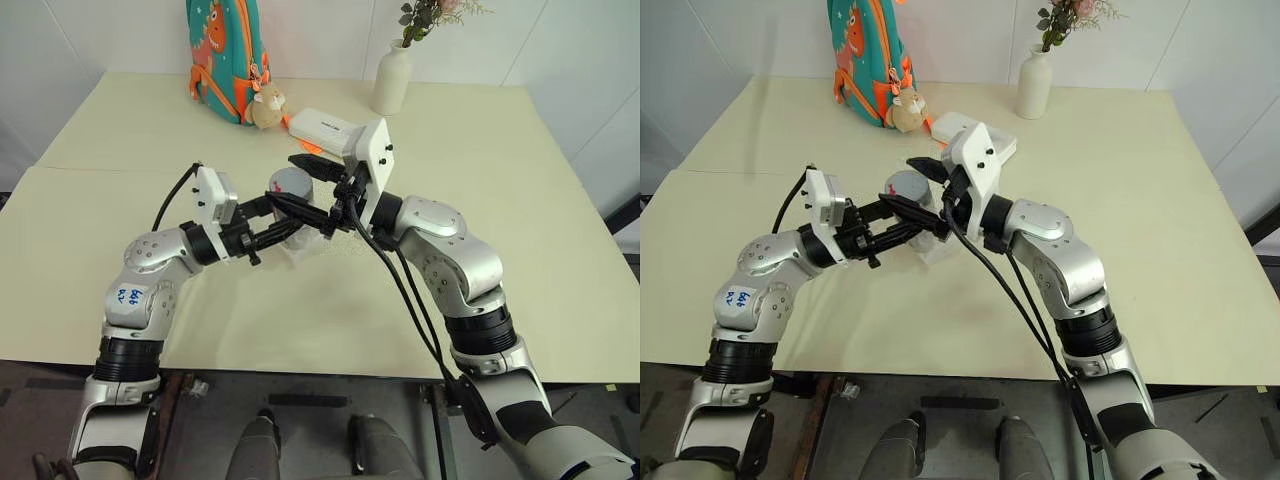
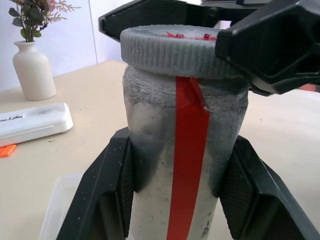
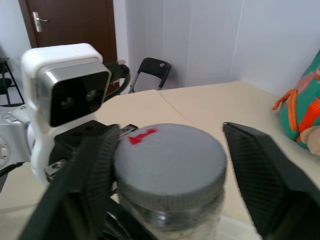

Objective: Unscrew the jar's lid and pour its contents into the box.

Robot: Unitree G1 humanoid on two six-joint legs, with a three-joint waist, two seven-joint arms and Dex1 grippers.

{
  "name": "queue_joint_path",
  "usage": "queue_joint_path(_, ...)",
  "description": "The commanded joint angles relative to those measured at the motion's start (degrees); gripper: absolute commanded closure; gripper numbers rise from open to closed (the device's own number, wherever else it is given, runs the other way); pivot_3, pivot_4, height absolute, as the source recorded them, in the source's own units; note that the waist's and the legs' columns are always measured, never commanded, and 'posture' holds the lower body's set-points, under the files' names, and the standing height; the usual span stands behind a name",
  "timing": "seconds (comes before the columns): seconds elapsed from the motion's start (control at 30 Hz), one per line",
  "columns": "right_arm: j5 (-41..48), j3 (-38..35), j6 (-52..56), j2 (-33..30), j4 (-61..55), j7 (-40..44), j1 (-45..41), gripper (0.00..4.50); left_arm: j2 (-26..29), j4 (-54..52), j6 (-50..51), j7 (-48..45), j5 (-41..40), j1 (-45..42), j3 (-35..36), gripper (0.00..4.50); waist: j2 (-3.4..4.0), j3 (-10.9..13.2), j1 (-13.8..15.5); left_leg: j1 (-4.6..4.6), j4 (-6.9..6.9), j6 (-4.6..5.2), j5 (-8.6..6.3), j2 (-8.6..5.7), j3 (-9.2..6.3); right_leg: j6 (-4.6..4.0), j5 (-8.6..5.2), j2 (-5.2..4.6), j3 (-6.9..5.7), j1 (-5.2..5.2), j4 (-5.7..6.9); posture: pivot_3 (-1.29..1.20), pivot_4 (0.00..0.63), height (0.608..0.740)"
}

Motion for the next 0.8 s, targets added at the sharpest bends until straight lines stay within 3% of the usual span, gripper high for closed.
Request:
queue_joint_path(0.03,1.3,-0.9,-0.3,0.2,-1.7,0.9,-0.5,1.87,-0.2,-1.7,-0.8,-0.5,-0.1,-1.0,0.2,2.61,0.0,0.0,0.0,0.0,0.0,0.0,0.0,0.0,0.0,0.0,0.0,0.0,0.0,0.0,0.0,0.0,0.15,0.74)
queue_joint_path(0.2,2.7,-1.6,0.2,0.2,-1.7,2.1,-0.9,1.87,0.5,-0.9,0.0,-3.0,-0.6,-1.5,-0.5,2.61,0.0,0.0,0.0,0.0,-0.01,0.0,0.0,0.0,0.0,0.0,0.0,0.0,0.0,0.0,-0.01,0.0,0.15,0.74)
queue_joint_path(0.4,7.2,-0.3,2.7,-6.1,-0.2,17.1,-2.6,1.87,1.3,2.6,2.8,-9.6,-2.7,-4.7,-1.0,2.61,0.02,0.0,0.1,-0.01,-0.01,0.0,0.0,-0.02,0.01,0.0,0.0,0.0,0.0,0.01,-0.04,0.0,0.15,0.74)
queue_joint_path(0.8,10.3,-2.4,3.5,-6.8,7.6,27.5,-9.1,1.87,2.1,7.3,6.0,-20.6,-4.6,-10.0,-2.4,2.61,0.03,0.0,-0.3,-0.01,-0.03,-0.05,-0.05,0.04,0.01,0.05,-0.12,0.05,0.0,-0.02,-0.01,0.0,0.15,0.74)
